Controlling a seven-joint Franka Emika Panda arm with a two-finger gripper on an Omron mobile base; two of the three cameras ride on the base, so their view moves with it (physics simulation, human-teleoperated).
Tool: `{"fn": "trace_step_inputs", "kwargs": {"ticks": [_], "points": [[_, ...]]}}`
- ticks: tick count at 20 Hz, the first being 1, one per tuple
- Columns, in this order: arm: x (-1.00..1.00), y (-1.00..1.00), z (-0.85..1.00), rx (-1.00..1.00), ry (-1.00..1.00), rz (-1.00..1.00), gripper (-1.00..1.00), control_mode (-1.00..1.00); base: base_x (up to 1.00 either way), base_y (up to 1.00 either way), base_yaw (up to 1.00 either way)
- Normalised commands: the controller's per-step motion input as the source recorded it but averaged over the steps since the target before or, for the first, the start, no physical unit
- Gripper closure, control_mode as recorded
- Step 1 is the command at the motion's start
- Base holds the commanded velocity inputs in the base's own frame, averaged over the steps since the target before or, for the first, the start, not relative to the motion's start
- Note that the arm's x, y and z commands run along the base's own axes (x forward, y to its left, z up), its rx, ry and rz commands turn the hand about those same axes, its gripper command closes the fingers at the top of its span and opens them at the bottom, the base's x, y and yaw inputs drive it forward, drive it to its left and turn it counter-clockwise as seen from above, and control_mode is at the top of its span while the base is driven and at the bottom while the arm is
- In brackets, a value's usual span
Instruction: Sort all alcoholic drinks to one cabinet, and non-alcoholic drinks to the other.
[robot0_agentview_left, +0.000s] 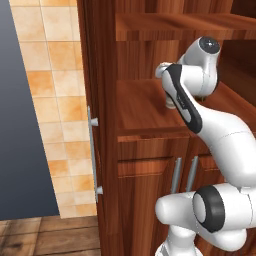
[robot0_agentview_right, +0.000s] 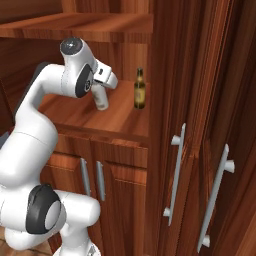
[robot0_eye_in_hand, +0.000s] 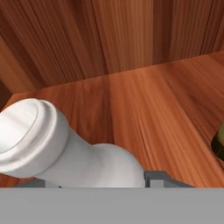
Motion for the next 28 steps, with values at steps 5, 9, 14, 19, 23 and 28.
{"fn": "trace_step_inputs", "kwargs": {"ticks": [5,9,14,19,23,28], "points": [[0.05,-0.05,-0.02,0.0,0.0,-0.02,-1.0,-1.0,0.0,0.0,0.0],[0.05,-0.19,0.0,0.0,0.0,-0.01,-1.0,-1.0,0.0,0.0,0.0],[0.01,-0.08,0.0,0.0,0.0,0.0,-1.0,-1.0,0.0,0.0,0.0],[-0.31,-0.06,0.0,0.0,-0.01,0.0,-1.0,-1.0,0.0,0.0,0.0],[-1.0,-0.2,-0.06,0.0,0.0,0.0,-1.0,-1.0,0.0,0.0,0.0],[-1.0,-0.29,-0.36,0.0,0.0,0.0,-1.0,-1.0,0.0,0.0,0.0]]}}
